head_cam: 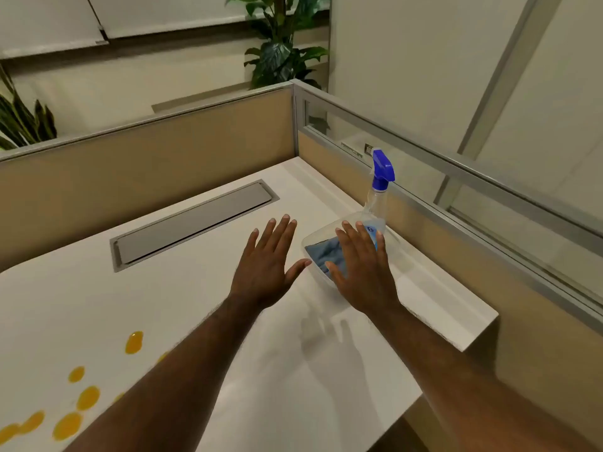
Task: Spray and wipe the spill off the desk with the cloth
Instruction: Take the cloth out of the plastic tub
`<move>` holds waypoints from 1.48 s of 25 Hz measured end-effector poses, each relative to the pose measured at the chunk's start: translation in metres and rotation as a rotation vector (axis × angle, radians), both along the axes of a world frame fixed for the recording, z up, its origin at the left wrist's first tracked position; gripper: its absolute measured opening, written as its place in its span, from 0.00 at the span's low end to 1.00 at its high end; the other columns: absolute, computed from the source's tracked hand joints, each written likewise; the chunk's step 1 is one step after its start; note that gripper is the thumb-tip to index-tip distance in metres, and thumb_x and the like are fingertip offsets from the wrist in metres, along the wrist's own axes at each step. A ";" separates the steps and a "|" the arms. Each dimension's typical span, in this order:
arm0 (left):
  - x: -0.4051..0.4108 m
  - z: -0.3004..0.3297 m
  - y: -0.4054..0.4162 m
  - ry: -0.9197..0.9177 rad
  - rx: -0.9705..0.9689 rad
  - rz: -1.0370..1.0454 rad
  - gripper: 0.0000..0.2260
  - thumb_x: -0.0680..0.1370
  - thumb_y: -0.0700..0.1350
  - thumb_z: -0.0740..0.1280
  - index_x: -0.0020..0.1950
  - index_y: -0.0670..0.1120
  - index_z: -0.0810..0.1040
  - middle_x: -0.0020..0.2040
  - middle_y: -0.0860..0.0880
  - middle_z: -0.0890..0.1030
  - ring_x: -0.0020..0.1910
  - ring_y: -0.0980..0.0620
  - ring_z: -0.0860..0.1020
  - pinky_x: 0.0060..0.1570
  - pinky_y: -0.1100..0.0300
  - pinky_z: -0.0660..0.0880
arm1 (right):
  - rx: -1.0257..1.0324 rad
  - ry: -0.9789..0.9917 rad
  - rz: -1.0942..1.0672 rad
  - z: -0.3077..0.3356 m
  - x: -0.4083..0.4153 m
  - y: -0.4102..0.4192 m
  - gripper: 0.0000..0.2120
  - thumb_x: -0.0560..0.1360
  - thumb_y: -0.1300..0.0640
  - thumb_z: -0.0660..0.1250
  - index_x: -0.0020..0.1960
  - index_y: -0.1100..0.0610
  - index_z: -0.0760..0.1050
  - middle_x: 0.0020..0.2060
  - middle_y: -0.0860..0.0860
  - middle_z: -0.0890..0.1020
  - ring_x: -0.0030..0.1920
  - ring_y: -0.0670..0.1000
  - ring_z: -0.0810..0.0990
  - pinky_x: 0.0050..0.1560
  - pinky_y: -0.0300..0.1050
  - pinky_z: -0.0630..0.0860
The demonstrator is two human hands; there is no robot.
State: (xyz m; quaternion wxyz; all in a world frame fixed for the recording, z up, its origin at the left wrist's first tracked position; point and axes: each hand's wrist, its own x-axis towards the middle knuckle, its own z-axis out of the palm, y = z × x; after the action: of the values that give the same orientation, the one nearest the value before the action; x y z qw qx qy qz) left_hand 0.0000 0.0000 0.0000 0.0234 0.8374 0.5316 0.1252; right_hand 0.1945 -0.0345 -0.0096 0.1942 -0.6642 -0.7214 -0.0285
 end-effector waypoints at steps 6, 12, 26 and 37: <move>0.011 -0.024 0.061 0.108 -0.085 -0.215 0.26 0.82 0.60 0.47 0.79 0.53 0.53 0.80 0.52 0.55 0.79 0.48 0.51 0.75 0.50 0.48 | -0.132 -0.079 -0.116 -0.029 0.005 0.028 0.29 0.73 0.46 0.71 0.67 0.61 0.73 0.66 0.60 0.76 0.69 0.63 0.71 0.70 0.66 0.61; 0.031 -0.031 0.109 0.282 -0.132 -0.409 0.17 0.82 0.43 0.58 0.70 0.55 0.73 0.73 0.53 0.72 0.78 0.48 0.57 0.73 0.49 0.54 | -0.502 -0.191 -0.112 -0.043 0.003 0.052 0.16 0.79 0.46 0.61 0.61 0.55 0.73 0.54 0.52 0.81 0.59 0.51 0.77 0.69 0.48 0.67; 0.087 -0.018 0.148 0.711 -0.281 -0.440 0.19 0.73 0.49 0.73 0.64 0.57 0.78 0.67 0.50 0.77 0.73 0.47 0.65 0.73 0.46 0.54 | -0.906 -0.326 0.003 -0.026 -0.003 0.099 0.27 0.75 0.47 0.68 0.68 0.58 0.65 0.64 0.56 0.75 0.64 0.56 0.75 0.66 0.52 0.72; 0.090 -0.038 0.145 0.597 -0.289 -0.406 0.22 0.71 0.49 0.76 0.64 0.59 0.76 0.77 0.42 0.63 0.78 0.38 0.48 0.74 0.44 0.57 | -0.958 -0.282 0.086 -0.019 0.002 0.102 0.27 0.76 0.48 0.67 0.69 0.60 0.64 0.64 0.57 0.75 0.65 0.57 0.74 0.68 0.52 0.71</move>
State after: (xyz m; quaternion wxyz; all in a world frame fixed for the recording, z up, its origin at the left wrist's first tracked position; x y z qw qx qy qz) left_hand 0.0898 0.1446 -0.0384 0.0096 0.9132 0.3507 -0.2072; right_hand 0.1964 0.0674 -0.0287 -0.2310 -0.6382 -0.6992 0.2246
